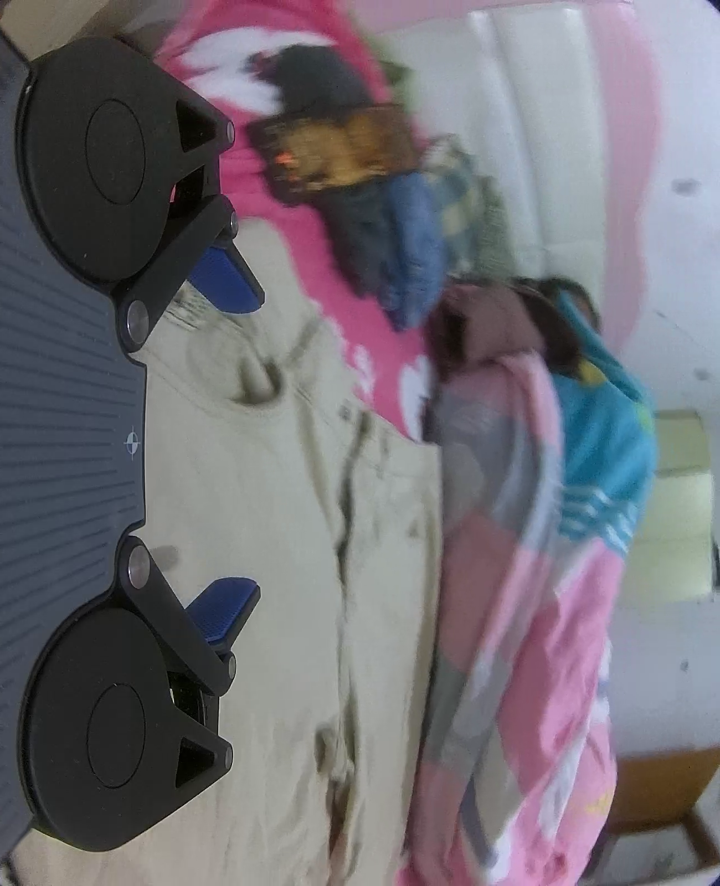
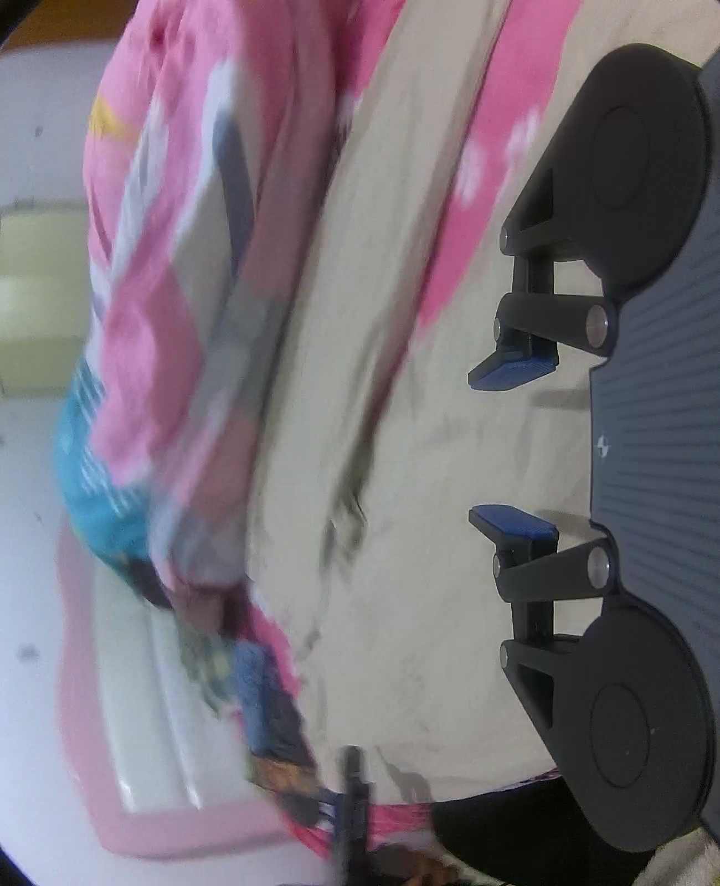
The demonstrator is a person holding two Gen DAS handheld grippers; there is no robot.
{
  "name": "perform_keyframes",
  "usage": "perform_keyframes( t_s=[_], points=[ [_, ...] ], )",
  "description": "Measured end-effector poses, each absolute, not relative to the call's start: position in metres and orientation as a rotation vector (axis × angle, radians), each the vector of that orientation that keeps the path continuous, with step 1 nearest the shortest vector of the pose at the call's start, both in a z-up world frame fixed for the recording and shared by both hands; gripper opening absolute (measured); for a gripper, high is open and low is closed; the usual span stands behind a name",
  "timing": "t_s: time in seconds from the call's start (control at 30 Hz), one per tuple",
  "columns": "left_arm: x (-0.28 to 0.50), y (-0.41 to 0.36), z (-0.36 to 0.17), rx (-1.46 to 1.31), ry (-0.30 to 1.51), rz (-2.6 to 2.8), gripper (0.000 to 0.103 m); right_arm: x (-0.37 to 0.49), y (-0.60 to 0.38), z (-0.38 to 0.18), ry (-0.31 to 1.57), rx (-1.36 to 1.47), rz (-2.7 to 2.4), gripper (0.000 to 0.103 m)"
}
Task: Fold clothes
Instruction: 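Move both open tools back over the khaki trousers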
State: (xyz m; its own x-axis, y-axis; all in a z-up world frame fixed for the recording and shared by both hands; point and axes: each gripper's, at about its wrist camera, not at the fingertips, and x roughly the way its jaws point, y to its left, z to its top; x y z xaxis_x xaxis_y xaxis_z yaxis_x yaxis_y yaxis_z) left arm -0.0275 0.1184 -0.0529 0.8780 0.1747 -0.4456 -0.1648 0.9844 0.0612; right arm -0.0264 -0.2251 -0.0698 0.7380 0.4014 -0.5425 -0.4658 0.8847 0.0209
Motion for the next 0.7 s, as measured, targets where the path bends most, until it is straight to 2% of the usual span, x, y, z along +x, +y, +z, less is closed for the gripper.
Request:
perform_keyframes(
  t_s=[0.1, 0.27, 0.43, 0.63, 0.7],
  points=[
    [-0.035, 0.098, -0.046, 0.047, 0.462, 0.109, 0.103, -0.05, -0.236, -0.069, 0.59, -0.121, 0.46, 0.049],
    [-0.037, 0.063, -0.04, 0.035, 0.49, -0.068, 0.103, -0.089, -0.255, -0.067, 0.628, -0.124, 0.43, 0.057],
    [-0.027, 0.01, -0.041, 0.082, 0.511, -0.268, 0.103, -0.128, -0.274, -0.065, 0.666, -0.127, 0.401, 0.057],
    [-0.008, -0.043, -0.067, 0.174, 0.63, -0.348, 0.103, -0.074, -0.275, -0.067, 0.534, -0.109, 0.257, 0.057],
    [-0.006, -0.043, -0.076, 0.166, 0.666, -0.337, 0.103, -0.064, -0.283, -0.083, 0.588, -0.113, 0.196, 0.057]
  ],
)
